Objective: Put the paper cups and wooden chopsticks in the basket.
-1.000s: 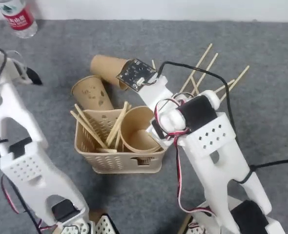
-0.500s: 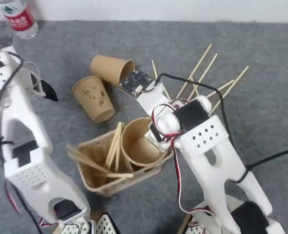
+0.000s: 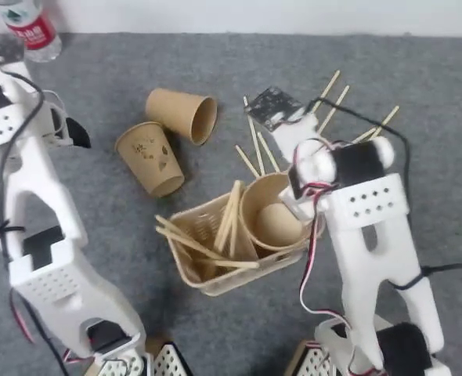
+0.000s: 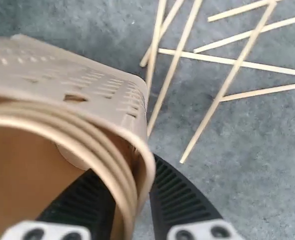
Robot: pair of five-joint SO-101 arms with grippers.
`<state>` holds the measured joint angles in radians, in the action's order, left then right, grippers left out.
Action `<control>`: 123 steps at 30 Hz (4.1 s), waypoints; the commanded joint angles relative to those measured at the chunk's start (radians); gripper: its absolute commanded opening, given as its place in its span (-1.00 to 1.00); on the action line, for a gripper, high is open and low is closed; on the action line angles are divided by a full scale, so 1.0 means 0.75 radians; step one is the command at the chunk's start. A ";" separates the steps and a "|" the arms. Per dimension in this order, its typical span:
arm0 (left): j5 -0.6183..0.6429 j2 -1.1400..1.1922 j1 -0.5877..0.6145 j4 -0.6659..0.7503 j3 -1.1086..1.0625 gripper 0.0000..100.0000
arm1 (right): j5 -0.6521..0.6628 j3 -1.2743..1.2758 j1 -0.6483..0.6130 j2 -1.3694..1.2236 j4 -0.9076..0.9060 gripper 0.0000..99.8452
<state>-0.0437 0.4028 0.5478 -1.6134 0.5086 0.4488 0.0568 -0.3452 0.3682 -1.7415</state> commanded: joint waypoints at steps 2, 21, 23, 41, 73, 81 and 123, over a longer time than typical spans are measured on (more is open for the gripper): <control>-0.008 -0.080 -0.029 0.074 0.007 -0.46 | 0.033 -0.088 0.044 0.013 -0.019 -0.99; -0.018 -0.080 -0.538 0.458 0.009 -0.37 | 0.127 -0.211 -0.021 0.028 -0.019 -0.54; -0.012 -0.080 -0.575 0.481 0.007 -0.29 | 0.133 -0.319 -0.015 0.030 -0.048 -0.59; -0.295 0.250 -0.689 0.786 0.013 -0.37 | 0.131 -0.501 0.204 0.028 -0.052 -0.64; -0.501 0.430 -0.460 0.912 0.173 -0.38 | 0.127 -0.399 0.173 0.026 -0.050 -0.64; -0.501 0.432 -0.370 0.914 0.249 -0.38 | 0.127 -0.391 0.171 0.028 -0.050 -0.64; -0.039 -0.288 -0.540 -0.194 1.087 -0.98 | -0.045 -0.383 0.676 0.652 -0.050 -0.99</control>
<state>-0.1649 0.3874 0.2163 -1.7346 1.4983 0.4273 -0.2271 0.1212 0.7841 -1.7568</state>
